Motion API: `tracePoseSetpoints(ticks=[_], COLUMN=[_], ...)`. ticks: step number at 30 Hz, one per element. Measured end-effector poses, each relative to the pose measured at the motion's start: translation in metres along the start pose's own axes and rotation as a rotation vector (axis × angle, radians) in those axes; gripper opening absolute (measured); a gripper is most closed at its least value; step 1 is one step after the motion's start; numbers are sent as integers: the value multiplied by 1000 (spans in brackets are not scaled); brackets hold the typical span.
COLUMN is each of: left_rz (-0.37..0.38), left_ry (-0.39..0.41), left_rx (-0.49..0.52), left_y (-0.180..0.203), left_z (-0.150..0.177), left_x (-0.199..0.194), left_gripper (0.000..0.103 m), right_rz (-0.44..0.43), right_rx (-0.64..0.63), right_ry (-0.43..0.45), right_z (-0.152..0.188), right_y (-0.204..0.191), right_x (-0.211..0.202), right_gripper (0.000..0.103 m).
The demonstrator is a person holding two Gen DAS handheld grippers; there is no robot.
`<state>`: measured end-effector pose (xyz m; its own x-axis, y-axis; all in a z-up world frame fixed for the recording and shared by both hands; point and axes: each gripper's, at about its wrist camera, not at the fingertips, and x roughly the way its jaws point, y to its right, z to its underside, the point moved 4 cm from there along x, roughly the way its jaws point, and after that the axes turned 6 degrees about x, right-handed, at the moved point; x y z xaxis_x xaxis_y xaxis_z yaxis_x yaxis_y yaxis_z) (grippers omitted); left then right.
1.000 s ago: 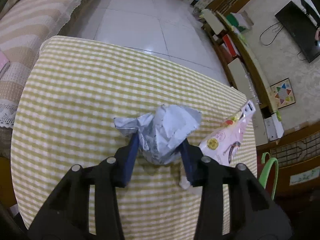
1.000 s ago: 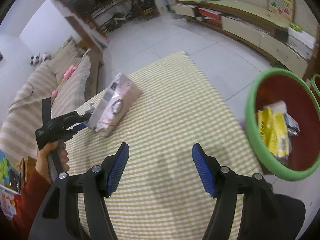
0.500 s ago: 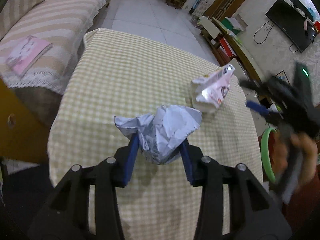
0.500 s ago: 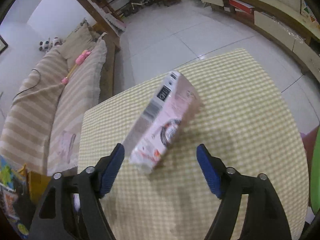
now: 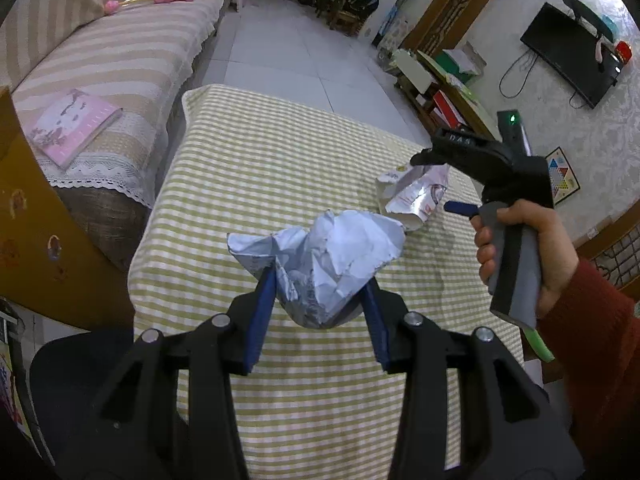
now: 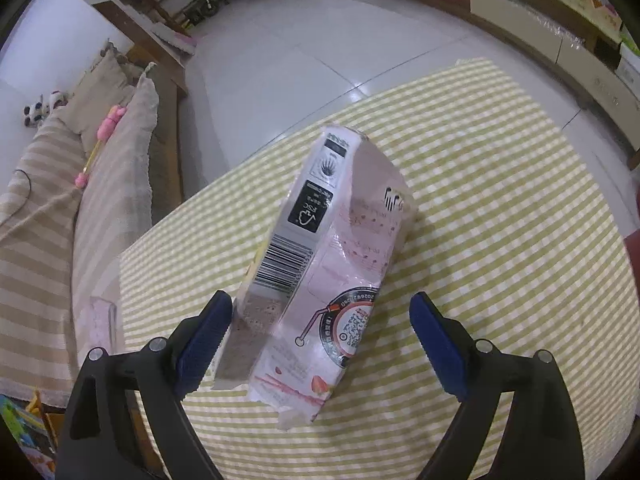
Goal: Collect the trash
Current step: 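Grasp the crumpled silver foil with the left gripper while the right grasps the pink snack bag, then lift the silver foil and pink snack bag and carry them toward the bucket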
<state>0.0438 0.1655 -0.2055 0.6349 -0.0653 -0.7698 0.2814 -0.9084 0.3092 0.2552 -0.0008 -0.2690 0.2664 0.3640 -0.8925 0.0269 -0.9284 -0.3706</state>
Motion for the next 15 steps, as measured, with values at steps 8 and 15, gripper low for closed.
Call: tracePoseSetpoints(ticks=[8, 15], left_rz=[-1, 10], left_ry=[25, 15], left_rx=[-22, -13], left_y=[-8, -1], left_z=[-1, 3], left_x=[-13, -11], left_gripper=[41, 42], right_rz=[-30, 42], right_rx=[-99, -317], right_ry=[-53, -72], right_z=[-1, 34], right_y=[-29, -44], right_x=[4, -1], right_gripper=[63, 60])
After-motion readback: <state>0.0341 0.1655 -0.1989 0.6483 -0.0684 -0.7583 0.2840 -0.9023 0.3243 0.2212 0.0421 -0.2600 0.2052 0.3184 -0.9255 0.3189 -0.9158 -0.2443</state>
